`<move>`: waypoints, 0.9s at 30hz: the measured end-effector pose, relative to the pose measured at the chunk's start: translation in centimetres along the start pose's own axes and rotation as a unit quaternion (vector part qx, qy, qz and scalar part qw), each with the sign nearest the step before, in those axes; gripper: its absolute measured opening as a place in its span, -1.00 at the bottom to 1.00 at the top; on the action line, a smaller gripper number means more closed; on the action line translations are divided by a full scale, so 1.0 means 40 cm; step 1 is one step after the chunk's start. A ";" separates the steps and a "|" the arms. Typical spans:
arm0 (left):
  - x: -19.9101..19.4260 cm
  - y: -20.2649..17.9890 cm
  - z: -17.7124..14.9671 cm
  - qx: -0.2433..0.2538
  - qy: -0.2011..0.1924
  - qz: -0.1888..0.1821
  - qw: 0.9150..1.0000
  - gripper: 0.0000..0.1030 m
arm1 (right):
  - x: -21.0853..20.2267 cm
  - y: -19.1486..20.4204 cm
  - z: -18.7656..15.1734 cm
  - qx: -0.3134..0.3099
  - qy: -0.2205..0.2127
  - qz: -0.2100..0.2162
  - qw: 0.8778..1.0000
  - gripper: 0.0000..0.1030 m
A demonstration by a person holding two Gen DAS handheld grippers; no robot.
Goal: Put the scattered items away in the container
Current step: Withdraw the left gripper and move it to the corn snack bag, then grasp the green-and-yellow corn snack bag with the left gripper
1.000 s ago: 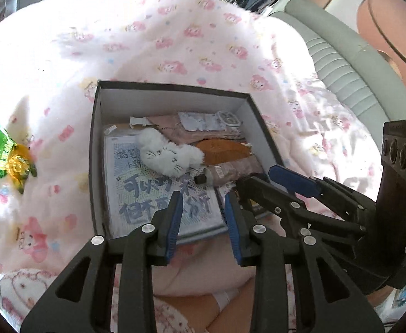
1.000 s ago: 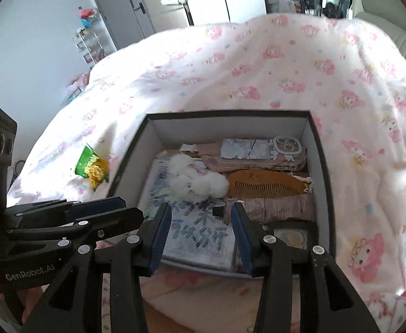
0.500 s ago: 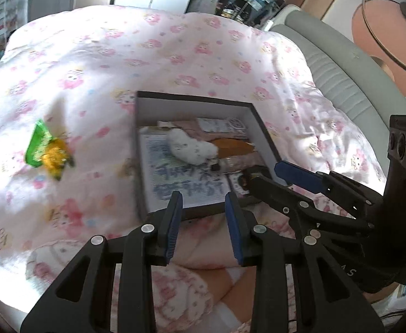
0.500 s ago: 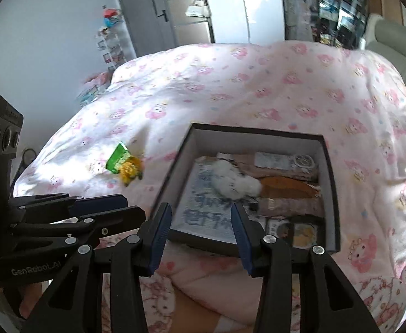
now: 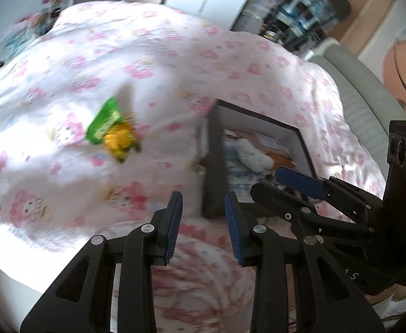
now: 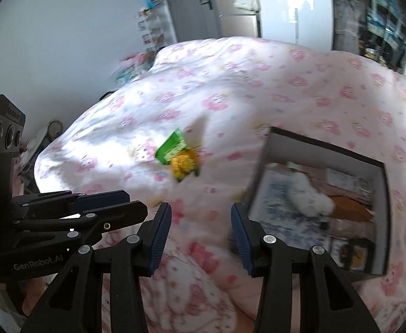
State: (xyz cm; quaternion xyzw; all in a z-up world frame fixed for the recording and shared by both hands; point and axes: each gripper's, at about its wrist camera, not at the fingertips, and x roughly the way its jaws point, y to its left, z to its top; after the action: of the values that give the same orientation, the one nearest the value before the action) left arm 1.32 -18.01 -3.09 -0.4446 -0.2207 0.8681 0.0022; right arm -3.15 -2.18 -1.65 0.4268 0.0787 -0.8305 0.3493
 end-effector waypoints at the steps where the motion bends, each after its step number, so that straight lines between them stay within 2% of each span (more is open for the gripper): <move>1: 0.002 0.026 0.001 -0.011 -0.001 0.002 1.000 -0.39 | 0.020 0.017 0.006 -0.005 0.005 0.006 1.000 -0.21; 5: 0.025 0.127 0.004 -0.048 -0.003 0.015 0.999 -0.38 | 0.106 0.054 0.030 0.006 0.032 0.052 0.998 -0.21; 8: 0.056 0.200 0.007 -0.075 0.002 0.011 0.997 -0.32 | 0.187 0.071 0.036 0.030 0.058 0.074 0.995 -0.21; 10: 0.080 0.239 0.013 -0.089 0.007 0.007 0.996 -0.22 | 0.240 0.082 0.044 0.027 0.074 0.063 0.995 -0.21; 19: 0.204 0.400 0.068 -0.148 0.024 -0.006 0.989 -0.22 | 0.436 0.068 0.129 0.011 0.105 0.017 0.994 -0.21; 23: 0.293 0.466 0.108 -0.182 0.045 -0.056 0.981 -0.17 | 0.543 0.044 0.161 0.014 0.130 -0.003 0.991 -0.21; 27: 0.377 0.505 0.141 -0.209 0.066 -0.092 0.971 -0.17 | 0.664 0.032 0.150 0.021 0.170 -0.017 0.985 -0.21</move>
State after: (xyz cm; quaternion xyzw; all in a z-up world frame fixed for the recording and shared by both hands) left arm -8.27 -35.37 -19.62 -0.4693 -0.4366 0.7675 0.0040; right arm -16.65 -19.33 -17.96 0.5681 0.1265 -0.7529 0.3073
